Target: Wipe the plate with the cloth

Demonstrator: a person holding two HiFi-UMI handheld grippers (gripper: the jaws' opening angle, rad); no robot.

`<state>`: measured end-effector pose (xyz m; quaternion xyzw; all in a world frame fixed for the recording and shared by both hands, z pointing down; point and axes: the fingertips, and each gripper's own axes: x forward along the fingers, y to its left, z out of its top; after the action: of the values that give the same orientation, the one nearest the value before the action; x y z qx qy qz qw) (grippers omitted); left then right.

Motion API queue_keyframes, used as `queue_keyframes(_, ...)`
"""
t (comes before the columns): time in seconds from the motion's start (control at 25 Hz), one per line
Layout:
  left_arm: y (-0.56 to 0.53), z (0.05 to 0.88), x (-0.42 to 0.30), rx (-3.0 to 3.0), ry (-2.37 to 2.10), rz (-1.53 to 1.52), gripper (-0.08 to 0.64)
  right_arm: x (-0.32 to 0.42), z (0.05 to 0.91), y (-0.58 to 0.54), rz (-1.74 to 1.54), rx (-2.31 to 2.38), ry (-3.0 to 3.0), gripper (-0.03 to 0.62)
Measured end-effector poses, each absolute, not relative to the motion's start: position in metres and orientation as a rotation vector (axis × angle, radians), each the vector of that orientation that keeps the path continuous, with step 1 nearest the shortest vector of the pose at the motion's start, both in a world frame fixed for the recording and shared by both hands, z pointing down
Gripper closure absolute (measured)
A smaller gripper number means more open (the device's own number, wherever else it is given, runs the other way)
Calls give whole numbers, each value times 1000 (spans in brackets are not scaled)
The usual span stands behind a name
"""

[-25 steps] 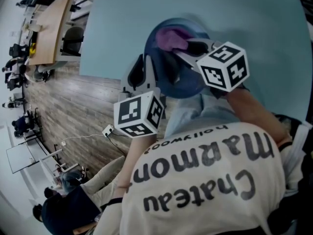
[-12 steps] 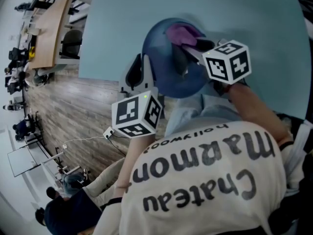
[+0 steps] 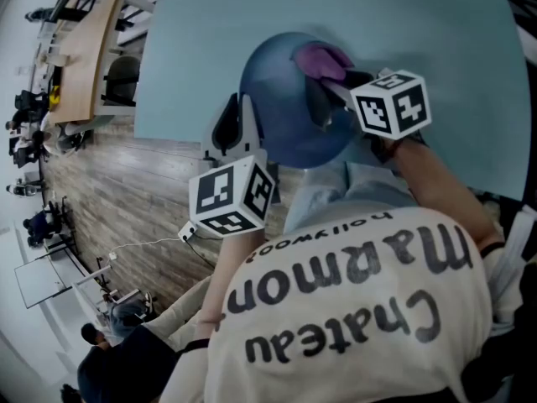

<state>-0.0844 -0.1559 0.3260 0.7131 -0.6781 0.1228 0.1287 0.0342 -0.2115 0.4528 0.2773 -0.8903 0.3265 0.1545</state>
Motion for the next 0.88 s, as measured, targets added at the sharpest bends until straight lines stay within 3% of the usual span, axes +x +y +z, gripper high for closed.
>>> queue_keyframes(0.88, -153, 333, -95, 2029, -2007, 324, 525, 49, 475, -188, 901, 775, -2415, 453)
